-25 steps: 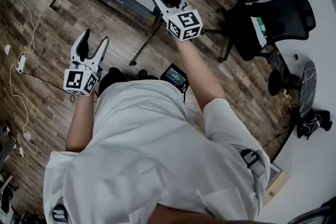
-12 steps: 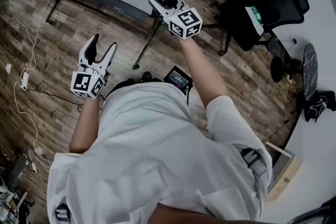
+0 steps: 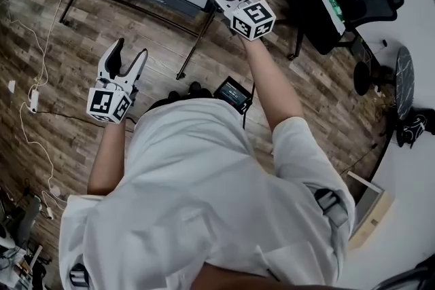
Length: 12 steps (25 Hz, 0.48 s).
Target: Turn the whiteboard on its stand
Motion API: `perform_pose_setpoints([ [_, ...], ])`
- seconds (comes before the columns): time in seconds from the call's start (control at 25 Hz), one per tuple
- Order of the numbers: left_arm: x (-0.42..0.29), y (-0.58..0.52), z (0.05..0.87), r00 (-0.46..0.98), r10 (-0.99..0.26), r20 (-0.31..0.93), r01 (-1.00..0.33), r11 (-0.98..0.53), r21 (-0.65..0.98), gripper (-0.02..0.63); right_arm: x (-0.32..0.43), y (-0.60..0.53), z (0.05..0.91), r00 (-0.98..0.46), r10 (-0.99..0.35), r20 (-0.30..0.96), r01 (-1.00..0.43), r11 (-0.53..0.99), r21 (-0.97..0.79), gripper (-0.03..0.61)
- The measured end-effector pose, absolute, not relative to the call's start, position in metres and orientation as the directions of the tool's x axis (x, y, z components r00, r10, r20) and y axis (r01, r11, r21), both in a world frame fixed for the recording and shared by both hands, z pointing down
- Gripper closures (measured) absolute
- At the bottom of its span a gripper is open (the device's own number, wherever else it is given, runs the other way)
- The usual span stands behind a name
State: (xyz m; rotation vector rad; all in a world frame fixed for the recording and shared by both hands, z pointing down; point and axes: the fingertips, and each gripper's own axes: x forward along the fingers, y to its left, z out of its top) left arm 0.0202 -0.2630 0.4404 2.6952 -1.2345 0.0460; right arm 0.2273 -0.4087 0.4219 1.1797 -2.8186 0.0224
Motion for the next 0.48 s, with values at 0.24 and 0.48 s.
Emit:
perform_pose_setpoints([
  [0.24, 0.006, -0.254, 0.444, 0.668, -0.737, 0.103, -0.743, -0.655, 0.14, 0.307, 0.223, -0.402, 0.423, -0.698, -0.711, 0.088, -0.712, 0.702, 0.023, 0.43],
  [0.48, 0.001, -0.251, 0.45, 0.684, -0.723, 0.096, -0.728, -0.67, 0.146, 0.307, 0.223, -0.394, 0.424, -0.69, -0.721, 0.071, -0.721, 0.692, 0.026, 0.43],
])
